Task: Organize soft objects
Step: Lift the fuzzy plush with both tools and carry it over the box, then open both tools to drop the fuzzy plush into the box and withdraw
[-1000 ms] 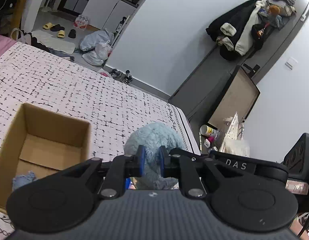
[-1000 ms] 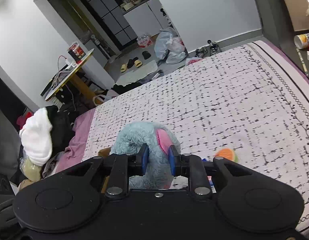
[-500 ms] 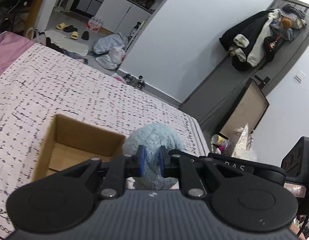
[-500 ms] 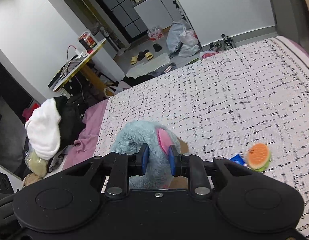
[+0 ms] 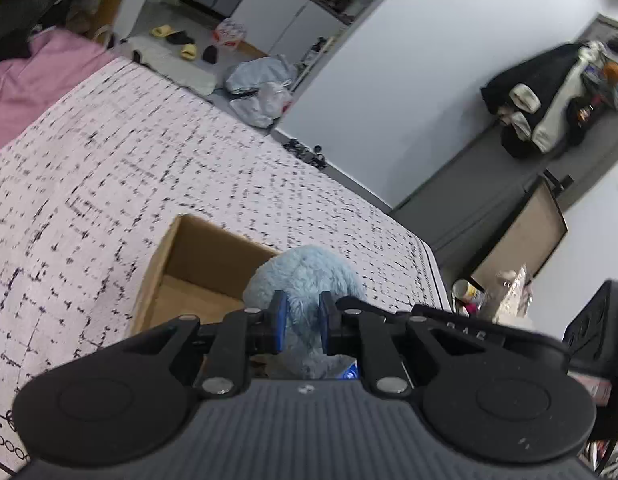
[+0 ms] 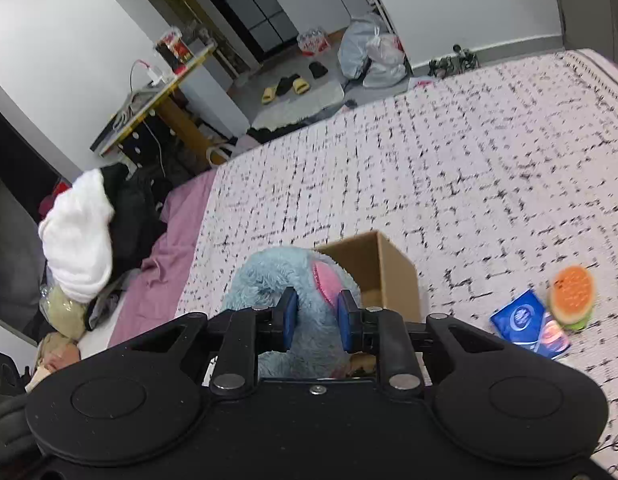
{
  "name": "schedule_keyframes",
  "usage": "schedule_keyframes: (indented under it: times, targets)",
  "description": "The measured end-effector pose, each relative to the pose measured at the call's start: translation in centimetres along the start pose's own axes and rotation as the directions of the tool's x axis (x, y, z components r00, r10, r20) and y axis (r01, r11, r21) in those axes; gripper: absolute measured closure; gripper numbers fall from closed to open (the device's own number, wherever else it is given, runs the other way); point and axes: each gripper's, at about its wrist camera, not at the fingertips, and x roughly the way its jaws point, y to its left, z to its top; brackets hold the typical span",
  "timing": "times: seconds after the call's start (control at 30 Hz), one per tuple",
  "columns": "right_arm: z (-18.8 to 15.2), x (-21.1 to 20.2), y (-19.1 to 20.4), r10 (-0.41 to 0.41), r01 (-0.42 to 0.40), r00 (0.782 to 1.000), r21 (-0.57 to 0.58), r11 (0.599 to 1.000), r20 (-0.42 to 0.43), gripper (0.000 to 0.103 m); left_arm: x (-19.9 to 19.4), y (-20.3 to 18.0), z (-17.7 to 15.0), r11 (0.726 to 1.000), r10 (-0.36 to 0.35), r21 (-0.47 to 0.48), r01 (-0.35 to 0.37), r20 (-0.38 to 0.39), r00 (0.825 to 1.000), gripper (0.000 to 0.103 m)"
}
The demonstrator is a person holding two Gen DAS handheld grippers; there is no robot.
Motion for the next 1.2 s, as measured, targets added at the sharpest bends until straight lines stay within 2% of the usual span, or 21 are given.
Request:
schedule_keyframes:
  times: [0.5, 0.73, 0.83, 0.93, 1.0, 1.13, 1.2]
  targets:
    - [-1.2, 6.2, 2.4, -0.056, 0.051, 0.996, -0.073, 0.996, -0.071, 0.081, 2.3, 4.8, 0.3, 0.988, 0.099, -0.119, -0.099, -0.009, 0.995, 0.088]
    - [-0.7, 6.7, 1.9, -0.043, 0.037, 0.995, -0.064, 0.997, -0.09, 0.075, 2.9, 4.5, 0.4, 0.985, 0.129, -0.109, -0.13, -0.016, 0.991, 0.083]
    - [-0.4, 6.0, 1.4, -0.019, 0.015, 0.996, -0.054, 0.998, -0.083, 0.07, 2.8, 4.3, 0.6, 0.986, 0.122, -0.11, -0.123, -0.009, 0.992, 0.077]
    - [-0.2, 5.2, 1.0, -0.008, 0.004, 0.997, -0.048, 0.999, -0.073, 0.061, 2.6, 4.1, 0.7, 0.986, 0.126, -0.111, -0.126, -0.001, 0.992, 0.069]
    - [-0.2, 4.6, 0.9, -0.011, 0.008, 0.998, -0.056, 0.998, -0.066, 0.06, 2.3, 3.8, 0.8, 0.985, 0.131, -0.109, -0.13, 0.001, 0.991, 0.059]
    - [0.0, 2.8, 0.1, 0.004, -0.007, 0.998, -0.046, 0.999, -0.055, 0.058, 1.2, 2.7, 1.0, 0.986, 0.141, -0.089, -0.139, 0.021, 0.99, 0.047]
    - [0.1, 1.4, -0.3, 0.008, -0.01, 0.999, -0.049, 0.999, -0.037, 0.051, 0.5, 1.8, 1.1, 0.987, 0.147, -0.071, -0.145, 0.033, 0.989, 0.035]
